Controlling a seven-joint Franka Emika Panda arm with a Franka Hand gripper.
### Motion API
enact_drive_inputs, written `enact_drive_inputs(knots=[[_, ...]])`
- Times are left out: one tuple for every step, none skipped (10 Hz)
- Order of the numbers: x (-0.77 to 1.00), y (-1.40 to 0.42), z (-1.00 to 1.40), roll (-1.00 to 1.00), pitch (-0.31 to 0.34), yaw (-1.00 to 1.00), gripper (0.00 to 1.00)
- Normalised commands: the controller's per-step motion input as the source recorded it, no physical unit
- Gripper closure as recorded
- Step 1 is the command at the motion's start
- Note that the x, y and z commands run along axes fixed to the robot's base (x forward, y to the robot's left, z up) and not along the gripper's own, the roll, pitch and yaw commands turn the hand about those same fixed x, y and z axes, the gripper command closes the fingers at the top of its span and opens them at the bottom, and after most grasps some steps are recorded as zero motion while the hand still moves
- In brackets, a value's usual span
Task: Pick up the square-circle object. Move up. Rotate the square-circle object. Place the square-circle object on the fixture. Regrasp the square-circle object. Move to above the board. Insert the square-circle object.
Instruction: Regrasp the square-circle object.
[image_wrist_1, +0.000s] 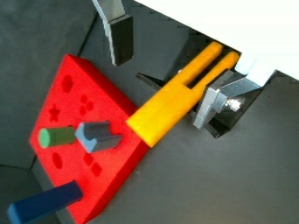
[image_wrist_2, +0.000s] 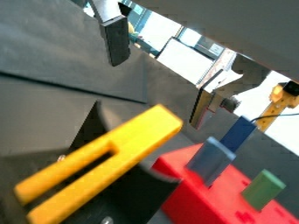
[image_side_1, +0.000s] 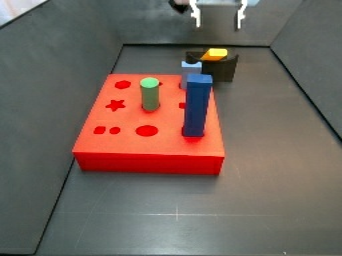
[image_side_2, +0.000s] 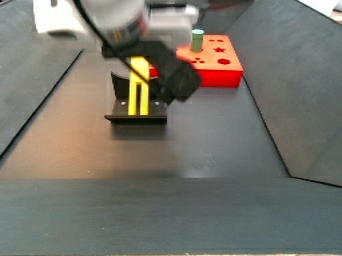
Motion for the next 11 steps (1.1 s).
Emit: enact_drive_inputs(knots=[[-0.03,0.01,0.50,0.05,0.091,0.00,0.00],[-0.02,0.01,0.25,0.05,0.096,-0.02,0.00],[-1.00,0.00,0.00,-0.07,-0.043,0.02,0.00],[-1.00,0.00,-0.03,-0.08,-0.053,0.01,0.00],[-1.00,0.00,0.01,-0.05,-0.106,-0.01,0.00],[-1.00,0.00,0.01,-0.03,-0.114,0.00,0.00],[-1.00,0.00,0.01,-0.01,-0.120,0.01,0.00],[-1.00,-0.01,0.01,0.01,-0.125,0.02,0.00],[-1.00,-0.01,0.01,0.05,-0.133,0.05,0.00],[-0.97,-0.02,0.01,0.07,-0.134,0.06,0.00],[-0.84,-0.02,0.01,0.08,-0.130,0.07,0.00]])
